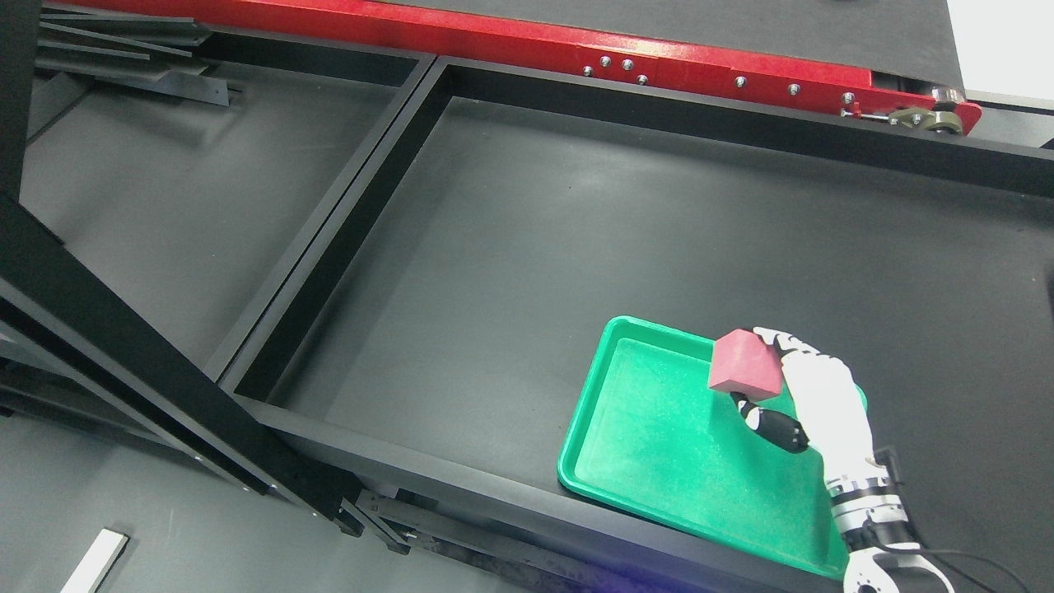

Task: Pick pink block from left shelf to tray
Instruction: 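Lift the pink cube up out of the green tray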

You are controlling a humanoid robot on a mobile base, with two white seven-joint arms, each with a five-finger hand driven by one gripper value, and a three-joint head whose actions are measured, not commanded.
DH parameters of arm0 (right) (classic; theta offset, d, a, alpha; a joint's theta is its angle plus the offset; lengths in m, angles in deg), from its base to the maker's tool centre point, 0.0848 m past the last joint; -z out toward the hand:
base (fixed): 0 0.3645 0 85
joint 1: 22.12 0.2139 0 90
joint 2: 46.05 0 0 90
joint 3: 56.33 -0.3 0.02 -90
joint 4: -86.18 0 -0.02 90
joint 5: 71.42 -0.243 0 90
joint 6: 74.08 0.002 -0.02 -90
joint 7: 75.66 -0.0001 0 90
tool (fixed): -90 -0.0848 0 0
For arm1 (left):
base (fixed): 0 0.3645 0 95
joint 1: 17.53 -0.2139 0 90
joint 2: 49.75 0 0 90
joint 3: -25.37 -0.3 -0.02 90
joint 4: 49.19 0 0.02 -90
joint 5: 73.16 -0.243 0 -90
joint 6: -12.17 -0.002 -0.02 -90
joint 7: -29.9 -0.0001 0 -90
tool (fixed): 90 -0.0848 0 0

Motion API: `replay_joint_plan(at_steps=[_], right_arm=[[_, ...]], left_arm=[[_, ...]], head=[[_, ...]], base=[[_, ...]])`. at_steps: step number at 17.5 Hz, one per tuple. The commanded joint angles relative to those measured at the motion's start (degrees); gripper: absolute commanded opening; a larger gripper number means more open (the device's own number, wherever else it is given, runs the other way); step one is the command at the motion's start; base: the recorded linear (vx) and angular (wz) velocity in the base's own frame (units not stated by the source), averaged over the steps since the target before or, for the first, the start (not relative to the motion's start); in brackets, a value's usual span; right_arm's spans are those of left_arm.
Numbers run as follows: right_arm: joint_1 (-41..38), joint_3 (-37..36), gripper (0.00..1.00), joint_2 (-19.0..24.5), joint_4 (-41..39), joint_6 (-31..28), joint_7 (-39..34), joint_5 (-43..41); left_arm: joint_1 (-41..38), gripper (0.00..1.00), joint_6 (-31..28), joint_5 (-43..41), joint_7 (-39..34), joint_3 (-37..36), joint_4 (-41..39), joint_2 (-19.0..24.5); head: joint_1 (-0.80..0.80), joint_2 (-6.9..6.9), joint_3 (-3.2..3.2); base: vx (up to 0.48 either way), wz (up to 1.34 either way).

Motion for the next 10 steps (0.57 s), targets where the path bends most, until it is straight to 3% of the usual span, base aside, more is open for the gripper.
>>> replay_joint_plan(at_steps=[1, 10], right_arm=[[-2.14, -5.48, 0.02, -0.30, -3.01, 2.57, 11.31, -2.79], [-3.03, -5.57, 0.02, 0.05, -3.01, 2.58, 11.40, -3.05]], left_arm=[[-0.02, 1.00, -0.04, 0.44, 0.00, 0.00, -1.00, 1.00], [-0.02, 1.00, -0.04, 0.44, 0.00, 0.00, -1.00, 1.00]], head=[[0.00, 0.00, 0.00], [0.00, 0.00, 0.00]], base=[[0.000, 0.00], [0.000, 0.00]])
